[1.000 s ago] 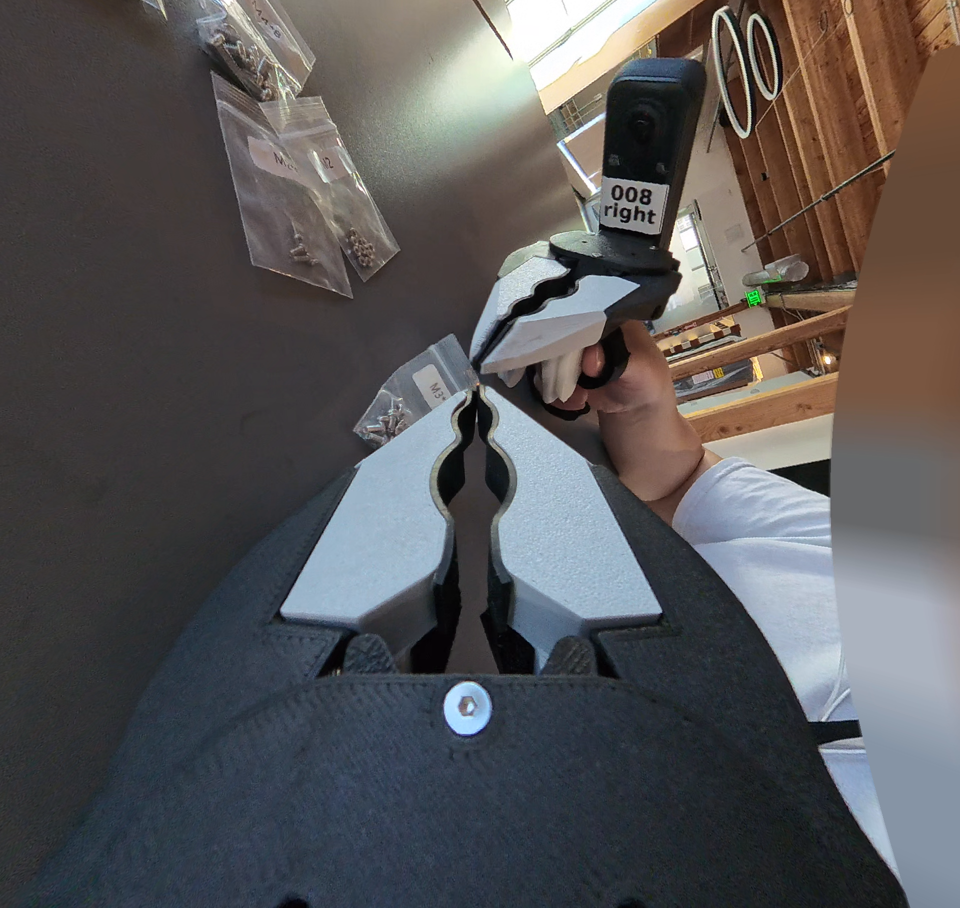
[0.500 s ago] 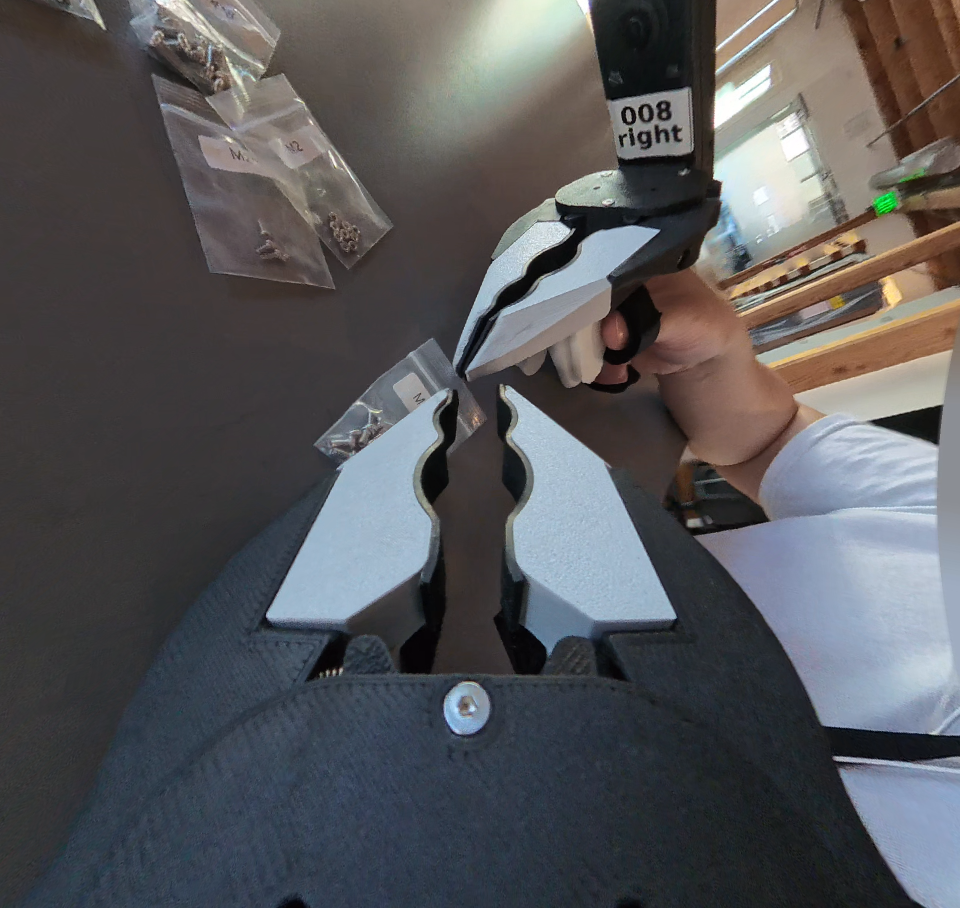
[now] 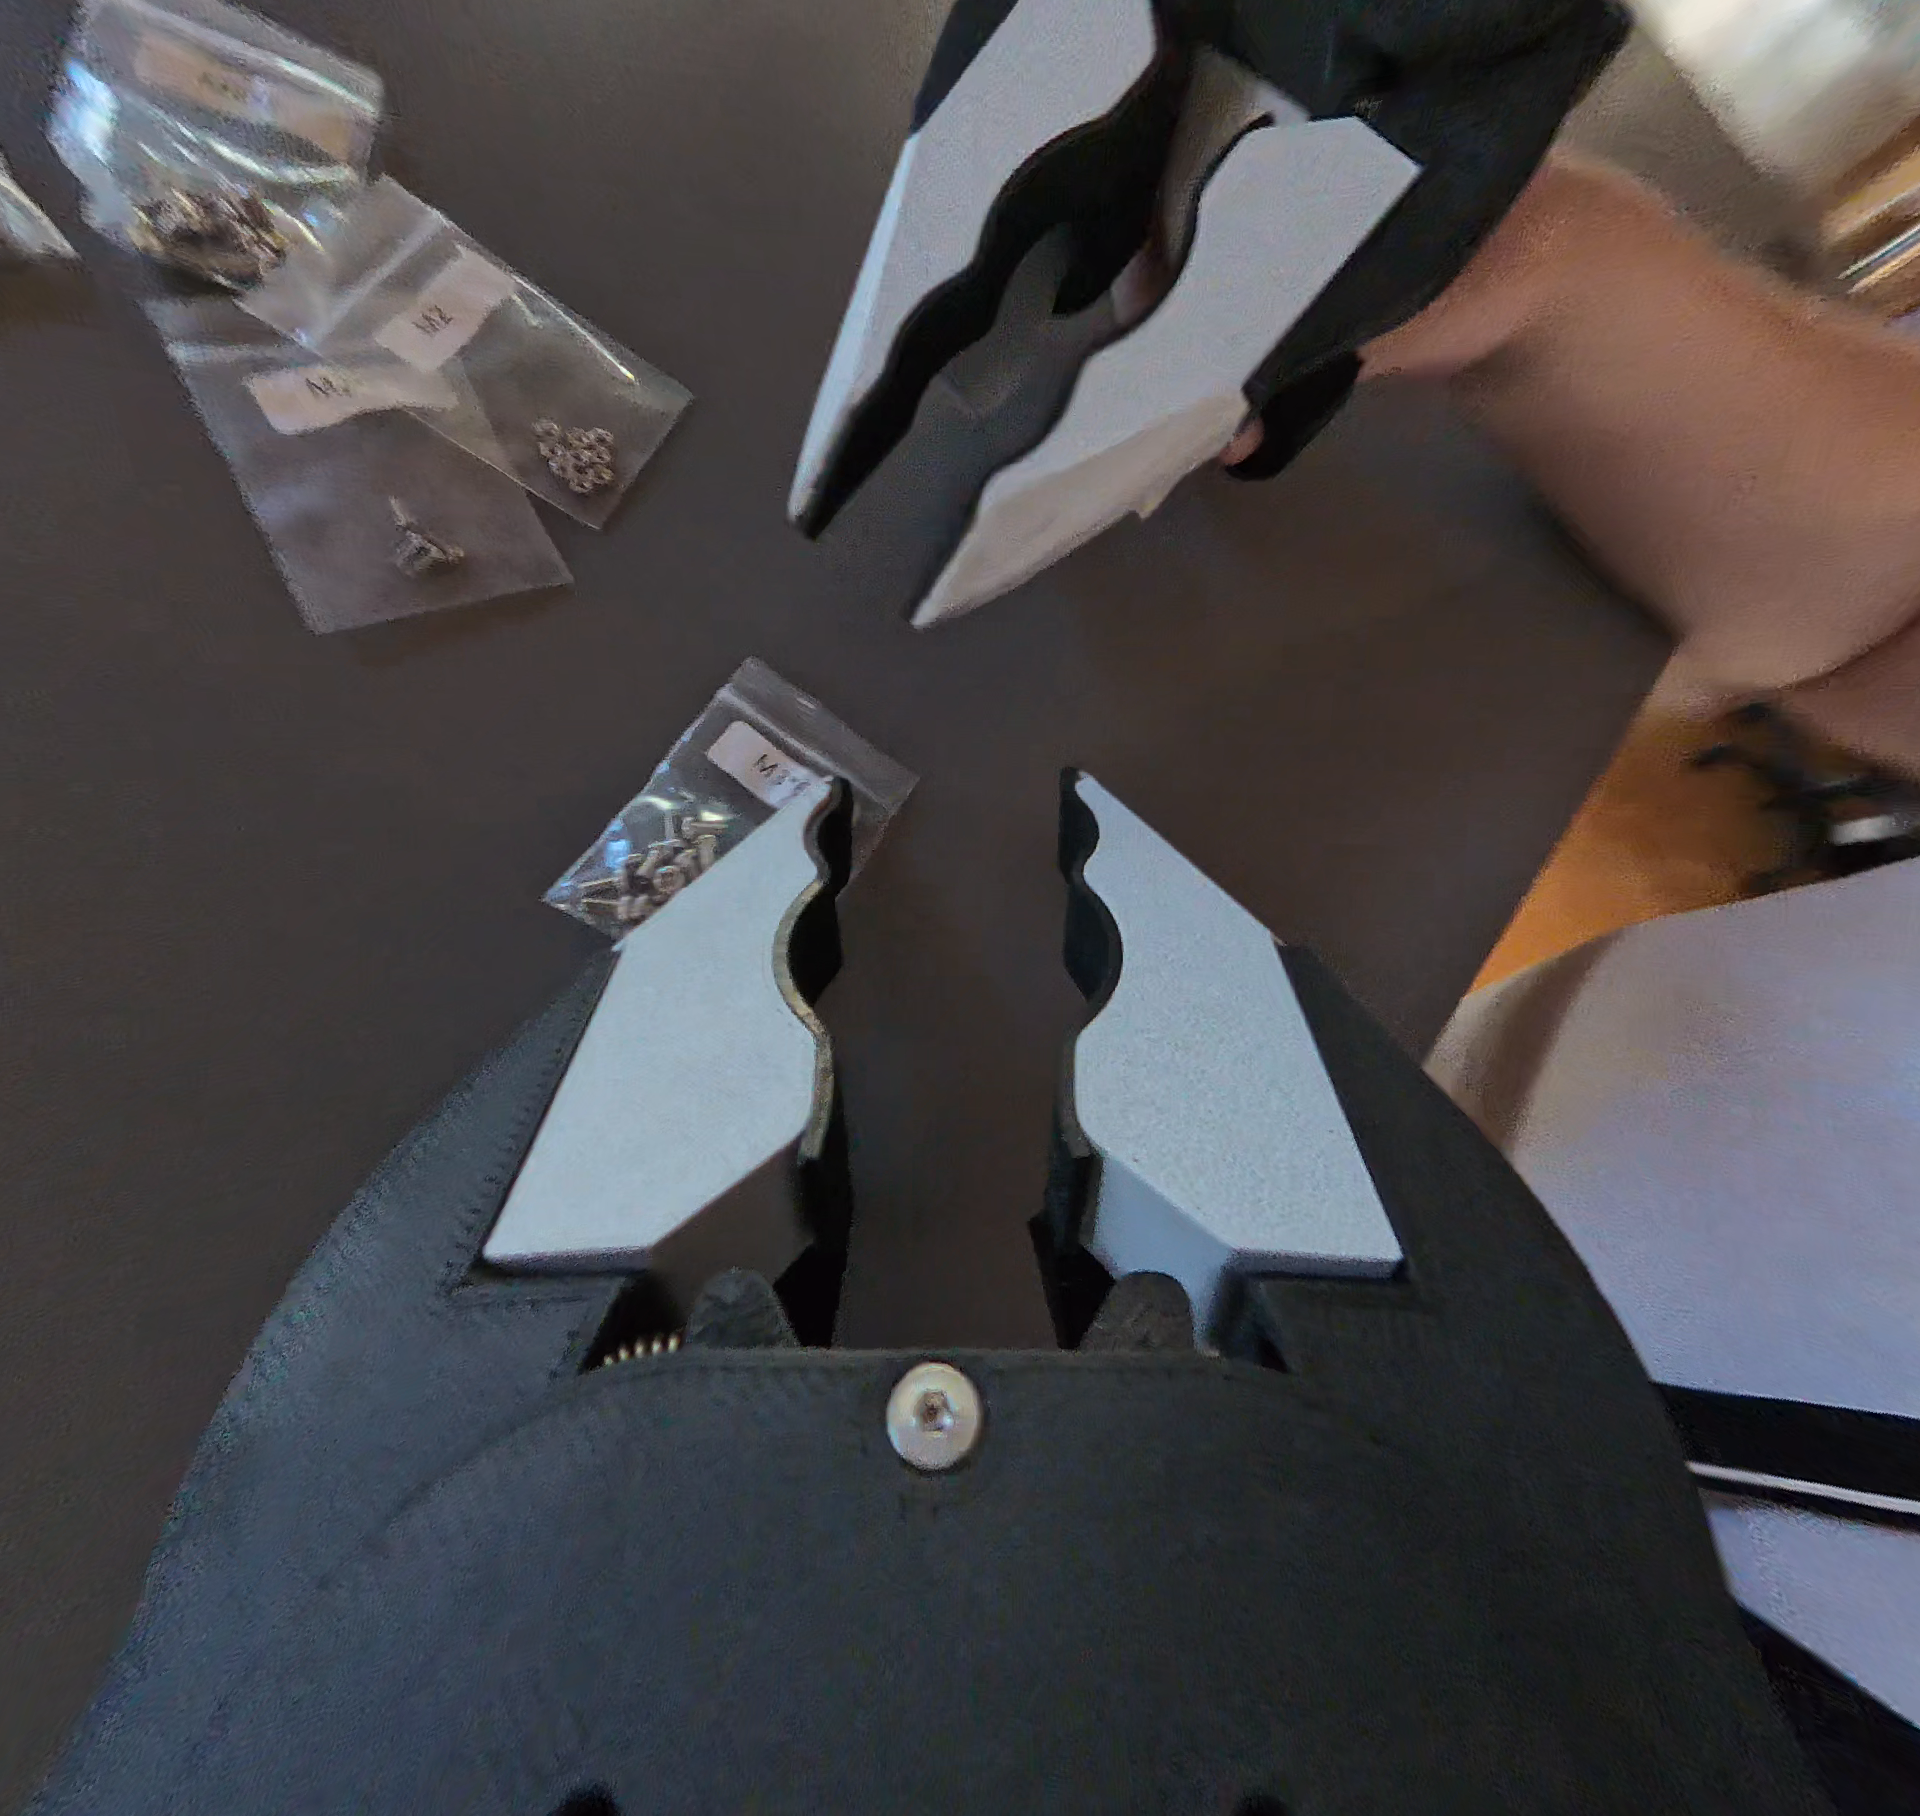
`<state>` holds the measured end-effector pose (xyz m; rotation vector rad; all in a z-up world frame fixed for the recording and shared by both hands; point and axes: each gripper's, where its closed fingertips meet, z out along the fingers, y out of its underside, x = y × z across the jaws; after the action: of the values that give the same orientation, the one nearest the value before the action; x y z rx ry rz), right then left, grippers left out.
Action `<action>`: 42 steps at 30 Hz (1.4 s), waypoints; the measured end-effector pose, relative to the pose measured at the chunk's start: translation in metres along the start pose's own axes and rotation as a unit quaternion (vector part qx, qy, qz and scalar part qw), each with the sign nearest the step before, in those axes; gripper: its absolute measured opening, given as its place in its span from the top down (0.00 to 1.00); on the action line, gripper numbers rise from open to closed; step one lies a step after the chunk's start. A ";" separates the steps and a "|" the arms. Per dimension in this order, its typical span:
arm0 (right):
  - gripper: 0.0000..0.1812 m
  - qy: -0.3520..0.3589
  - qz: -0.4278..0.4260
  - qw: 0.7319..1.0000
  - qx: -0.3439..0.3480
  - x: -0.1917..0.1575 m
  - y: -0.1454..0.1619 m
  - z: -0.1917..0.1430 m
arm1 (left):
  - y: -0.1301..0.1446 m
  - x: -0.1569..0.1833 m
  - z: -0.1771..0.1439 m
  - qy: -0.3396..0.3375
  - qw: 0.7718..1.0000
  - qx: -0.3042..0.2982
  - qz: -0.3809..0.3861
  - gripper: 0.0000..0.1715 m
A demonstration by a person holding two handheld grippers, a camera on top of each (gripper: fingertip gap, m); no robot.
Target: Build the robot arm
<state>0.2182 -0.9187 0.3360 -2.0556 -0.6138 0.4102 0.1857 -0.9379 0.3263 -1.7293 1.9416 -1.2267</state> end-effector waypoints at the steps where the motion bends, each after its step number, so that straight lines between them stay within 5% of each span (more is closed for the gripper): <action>1: 0.85 0.011 -0.061 0.998 0.001 -0.002 -0.001 0.001 | 0.000 -0.004 -0.002 -0.022 0.999 0.002 0.027 0.75; 7: 0.82 0.015 -0.149 0.988 -0.048 -0.004 0.009 0.015 | 0.003 -0.013 -0.007 -0.051 0.995 -0.016 0.090 0.71; 19: 0.88 0.033 -0.218 0.975 -0.007 -0.014 -0.011 0.025 | 0.009 -0.012 -0.004 -0.016 0.995 -0.006 0.102 0.80; 28: 0.90 0.061 -0.232 0.971 0.002 -0.016 -0.016 0.029 | 0.010 -0.002 -0.015 0.078 0.997 -0.006 0.004 0.85; 34: 0.90 0.059 -0.235 0.970 0.001 -0.021 -0.016 0.030 | 0.006 0.004 -0.024 0.181 0.977 0.000 -0.110 0.85; 42: 0.98 0.027 -0.231 0.972 0.003 -0.038 -0.016 0.034 | 0.003 0.001 -0.029 0.207 0.967 0.008 -0.149 0.84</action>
<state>0.1659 -0.9097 0.3344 -1.8364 -1.0245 0.0806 0.1635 -0.9273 0.3415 -1.9316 1.9142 -1.8315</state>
